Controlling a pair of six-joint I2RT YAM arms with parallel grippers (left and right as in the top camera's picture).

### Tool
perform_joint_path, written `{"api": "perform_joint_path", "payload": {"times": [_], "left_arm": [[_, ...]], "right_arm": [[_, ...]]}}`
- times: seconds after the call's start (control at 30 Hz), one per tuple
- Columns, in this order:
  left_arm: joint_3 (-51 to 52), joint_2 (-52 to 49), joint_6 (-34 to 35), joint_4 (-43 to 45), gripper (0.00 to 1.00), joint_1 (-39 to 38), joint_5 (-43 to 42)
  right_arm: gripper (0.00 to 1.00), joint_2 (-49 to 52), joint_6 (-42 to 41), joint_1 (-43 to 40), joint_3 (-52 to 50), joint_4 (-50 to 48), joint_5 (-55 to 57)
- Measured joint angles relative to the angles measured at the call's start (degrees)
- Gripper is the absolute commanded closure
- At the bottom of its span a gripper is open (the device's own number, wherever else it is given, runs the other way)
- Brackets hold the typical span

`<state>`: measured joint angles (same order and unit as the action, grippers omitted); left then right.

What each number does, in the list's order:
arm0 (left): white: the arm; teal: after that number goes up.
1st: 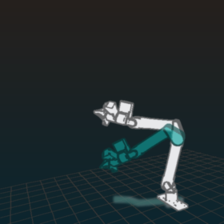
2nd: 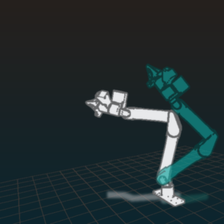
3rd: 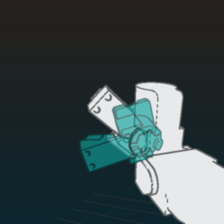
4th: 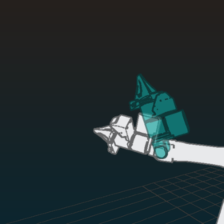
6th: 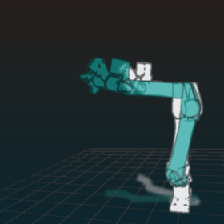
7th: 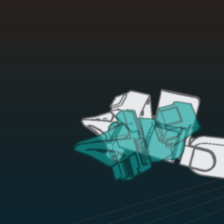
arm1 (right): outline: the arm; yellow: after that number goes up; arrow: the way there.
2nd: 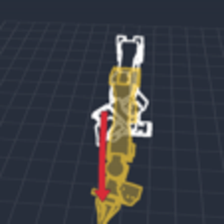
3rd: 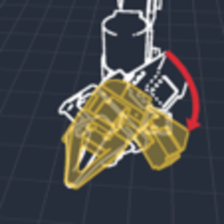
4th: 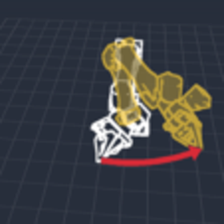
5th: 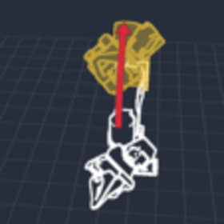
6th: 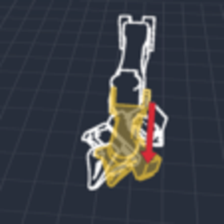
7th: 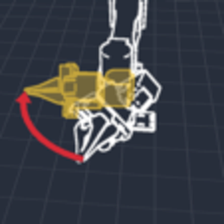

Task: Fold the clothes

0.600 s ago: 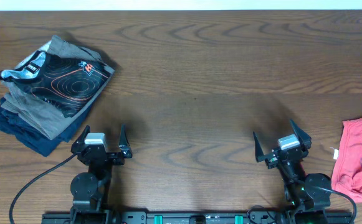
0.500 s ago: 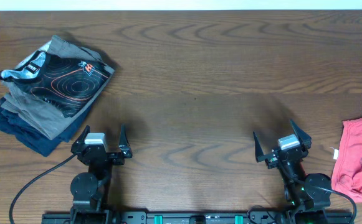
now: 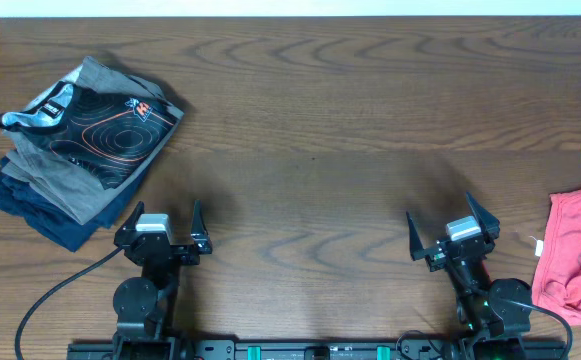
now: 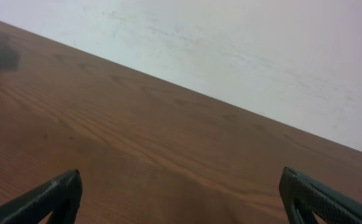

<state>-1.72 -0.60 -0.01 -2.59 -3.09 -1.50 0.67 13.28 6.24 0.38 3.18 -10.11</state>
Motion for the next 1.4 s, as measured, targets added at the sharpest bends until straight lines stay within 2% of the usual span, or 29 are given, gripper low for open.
{"api": "perform_joint_path", "payload": {"times": [1.07, 1.4], "left_arm": [[0.2, 0.0, 0.0, 0.7, 0.02, 0.0, 0.0], [0.1, -0.1, 2.8, -0.1, 0.02, 0.0, -1.0]], "right_arm": [[0.01, 0.0, 0.0, 0.0, 0.0, 0.0, -0.2], [0.01, 0.1, -6.9, 0.0, 0.0, 0.2, 1.9]]}}
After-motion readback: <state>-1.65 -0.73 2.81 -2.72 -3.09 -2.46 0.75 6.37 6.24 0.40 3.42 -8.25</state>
